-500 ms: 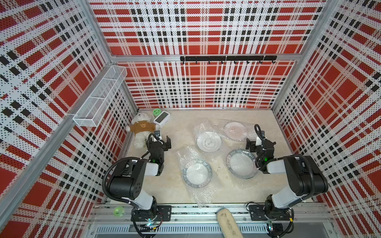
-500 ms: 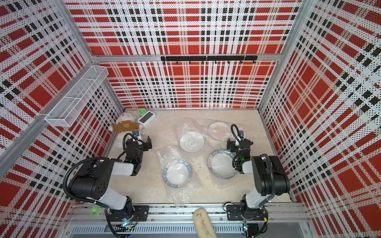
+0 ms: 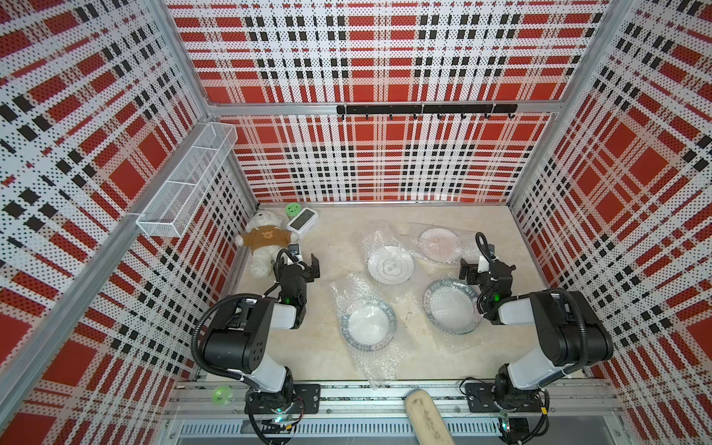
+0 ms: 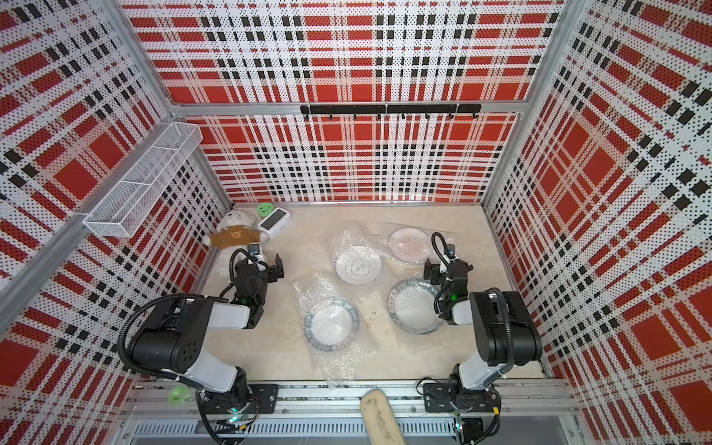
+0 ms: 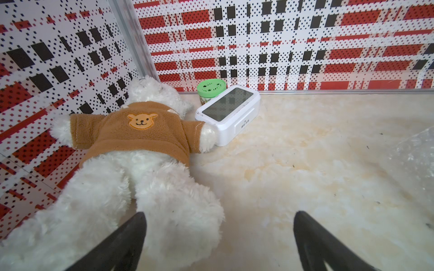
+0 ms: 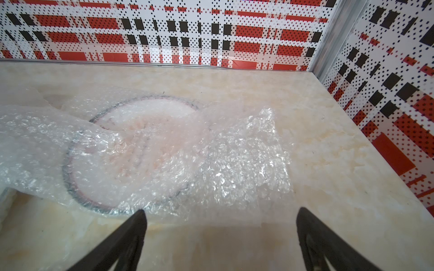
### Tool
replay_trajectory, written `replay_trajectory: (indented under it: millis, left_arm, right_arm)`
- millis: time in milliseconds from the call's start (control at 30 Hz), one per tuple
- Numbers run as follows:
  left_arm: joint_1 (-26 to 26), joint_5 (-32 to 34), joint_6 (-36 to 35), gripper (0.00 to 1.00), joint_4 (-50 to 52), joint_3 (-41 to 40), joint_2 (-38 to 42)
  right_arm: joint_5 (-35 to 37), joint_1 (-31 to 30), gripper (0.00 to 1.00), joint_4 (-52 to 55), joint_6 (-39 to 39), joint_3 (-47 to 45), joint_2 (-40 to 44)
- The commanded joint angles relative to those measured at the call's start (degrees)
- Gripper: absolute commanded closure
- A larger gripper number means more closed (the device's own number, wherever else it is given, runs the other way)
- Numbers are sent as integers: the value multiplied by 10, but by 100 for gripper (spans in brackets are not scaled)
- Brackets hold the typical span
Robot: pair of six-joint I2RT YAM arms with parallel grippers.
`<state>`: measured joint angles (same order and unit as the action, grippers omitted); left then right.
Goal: Unpack dinner plates from bubble wrap
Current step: Move the bubble wrap to the center of the board.
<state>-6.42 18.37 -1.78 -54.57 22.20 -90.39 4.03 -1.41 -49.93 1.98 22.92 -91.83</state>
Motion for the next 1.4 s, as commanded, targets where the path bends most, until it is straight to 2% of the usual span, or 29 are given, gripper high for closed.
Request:
replay_trajectory:
  millis: [0, 900, 933, 1000, 1033, 1100, 1167, 1200, 1233, 1300, 1333, 1367]
  left_arm:
    - [2, -3, 2, 1, -8, 3, -1]
    - [13, -24, 10, 1, -15, -4, 2]
    - [18, -24, 15, 1, -28, -10, 8]
    - [22, -13, 24, 1, 0, -16, 48]
    - [7, 29, 18, 1, 32, -11, 78]
    - [-27, 97, -1, 1, 110, 9, 137]
    - [-59, 159, 24, 1, 141, 24, 189]
    - [-69, 171, 55, 1, 170, 34, 216]
    - [-78, 182, 116, 1, 231, 53, 249]
    - [-78, 163, 223, 1, 387, 108, 297]
    - [-72, 150, 273, 1, 468, 140, 311]
    - [-60, 129, 322, 1, 561, 179, 323]
  right_arm:
    - [-5, 2, 0, -26, 8, 3, 6]
    - [-2, 3, 1, -28, 6, 2, 7]
    - [33, 3, 0, -25, -2, 1, 17]
    - [91, 2, 0, 55, -23, 10, 90]
    - [100, 2, 0, 117, -30, 25, 136]
    - [122, 1, 0, 170, -65, 39, 210]
    - [144, 2, 0, 214, -120, 50, 274]
    - [158, 2, 0, 245, -163, 62, 301]
    - [169, 3, 0, 271, -195, 73, 321]
    - [178, 4, 0, 317, -256, 95, 348]
    - [174, 10, 0, 364, -304, 114, 359]
    - [134, 24, 0, 400, -328, 133, 363]
